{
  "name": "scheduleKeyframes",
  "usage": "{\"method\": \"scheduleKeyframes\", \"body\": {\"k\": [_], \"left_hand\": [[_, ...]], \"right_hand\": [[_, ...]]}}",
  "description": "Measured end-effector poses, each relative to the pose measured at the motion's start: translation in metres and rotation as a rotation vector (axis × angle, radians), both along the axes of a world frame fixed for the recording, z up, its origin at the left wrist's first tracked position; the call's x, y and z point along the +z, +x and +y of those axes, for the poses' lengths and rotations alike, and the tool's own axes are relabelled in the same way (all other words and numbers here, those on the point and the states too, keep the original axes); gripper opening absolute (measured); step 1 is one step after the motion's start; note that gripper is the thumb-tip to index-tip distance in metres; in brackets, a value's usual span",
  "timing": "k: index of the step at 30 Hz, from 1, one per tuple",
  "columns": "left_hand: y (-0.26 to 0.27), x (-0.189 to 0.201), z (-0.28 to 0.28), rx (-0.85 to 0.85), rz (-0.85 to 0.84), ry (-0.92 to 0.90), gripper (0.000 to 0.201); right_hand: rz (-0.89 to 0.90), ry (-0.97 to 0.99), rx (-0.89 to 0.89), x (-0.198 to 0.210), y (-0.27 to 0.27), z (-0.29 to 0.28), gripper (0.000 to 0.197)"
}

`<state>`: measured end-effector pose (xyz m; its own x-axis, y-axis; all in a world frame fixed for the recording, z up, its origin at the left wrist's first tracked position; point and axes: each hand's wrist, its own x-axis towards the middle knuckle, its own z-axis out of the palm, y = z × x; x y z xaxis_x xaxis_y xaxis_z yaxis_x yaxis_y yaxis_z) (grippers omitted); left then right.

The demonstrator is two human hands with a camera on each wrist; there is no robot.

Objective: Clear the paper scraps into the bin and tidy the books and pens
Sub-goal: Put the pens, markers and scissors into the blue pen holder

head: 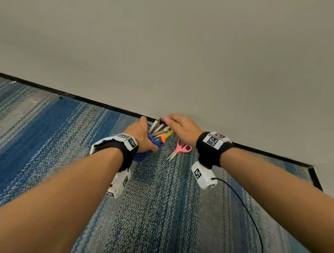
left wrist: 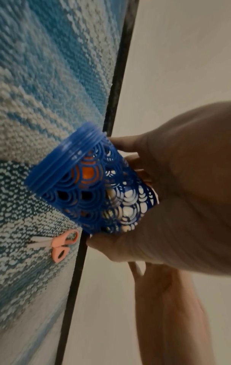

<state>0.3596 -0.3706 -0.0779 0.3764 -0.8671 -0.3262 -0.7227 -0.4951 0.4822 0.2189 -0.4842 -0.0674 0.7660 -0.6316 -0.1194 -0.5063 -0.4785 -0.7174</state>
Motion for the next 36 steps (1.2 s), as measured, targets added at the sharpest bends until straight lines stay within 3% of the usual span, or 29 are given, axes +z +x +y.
{"method": "scheduleKeyframes", "body": {"k": [2, 4, 5, 8, 9, 11, 14, 15, 18, 21, 24, 27, 30, 33, 36], "left_hand": [[-0.003, -0.004, 0.000, 0.009, 0.027, 0.005, 0.080], [-0.005, -0.009, 0.002, 0.024, 0.046, 0.011, 0.080], [-0.005, -0.012, 0.003, 0.020, 0.052, 0.016, 0.079], [-0.005, -0.018, 0.006, -0.029, 0.067, 0.066, 0.080], [-0.004, -0.020, 0.006, -0.048, 0.071, 0.091, 0.080], [-0.005, -0.024, 0.005, -0.096, 0.071, 0.120, 0.079], [-0.009, -0.029, 0.004, -0.199, 0.038, 0.114, 0.077], [-0.011, -0.030, 0.003, -0.231, 0.025, 0.110, 0.078], [-0.015, -0.032, 0.000, -0.246, 0.018, 0.090, 0.080], [-0.021, -0.026, -0.004, -0.191, 0.036, 0.068, 0.079], [-0.032, -0.021, -0.008, -0.233, -0.003, 0.058, 0.074], [-0.055, -0.018, -0.015, -0.315, -0.059, 0.028, 0.071], [-0.089, -0.008, -0.025, -0.389, -0.071, -0.020, 0.071], [-0.129, 0.008, -0.038, -0.471, -0.011, -0.099, 0.074], [-0.167, 0.022, -0.055, -0.594, 0.041, -0.159, 0.085]], "right_hand": [[-0.047, 0.029, -0.204, -0.010, -0.009, -0.010, 0.035], [0.013, -0.102, -0.335, -0.026, -0.023, -0.023, 0.028], [0.165, -0.187, -0.279, -0.036, -0.030, -0.026, 0.031], [0.715, -0.501, 0.188, -0.071, -0.048, -0.020, 0.080], [0.805, -0.575, 0.306, -0.081, -0.053, -0.017, 0.087], [0.887, -0.617, 0.354, -0.092, -0.059, -0.011, 0.082], [0.885, -0.710, 0.313, -0.096, -0.065, -0.006, 0.047], [0.877, -0.727, 0.305, -0.095, -0.069, -0.004, 0.046], [0.867, -0.589, 0.206, -0.087, -0.085, -0.003, 0.029], [0.814, -0.374, 0.018, -0.070, -0.104, -0.005, 0.031], [0.637, -0.370, -0.172, -0.044, -0.121, -0.004, 0.028], [0.533, -0.496, -0.130, -0.014, -0.134, 0.007, 0.035], [0.557, -0.560, -0.105, 0.013, -0.149, 0.027, 0.036], [0.590, -0.536, -0.189, 0.029, -0.166, 0.043, 0.040], [0.511, -0.473, -0.257, 0.041, -0.185, 0.047, 0.054]]}}
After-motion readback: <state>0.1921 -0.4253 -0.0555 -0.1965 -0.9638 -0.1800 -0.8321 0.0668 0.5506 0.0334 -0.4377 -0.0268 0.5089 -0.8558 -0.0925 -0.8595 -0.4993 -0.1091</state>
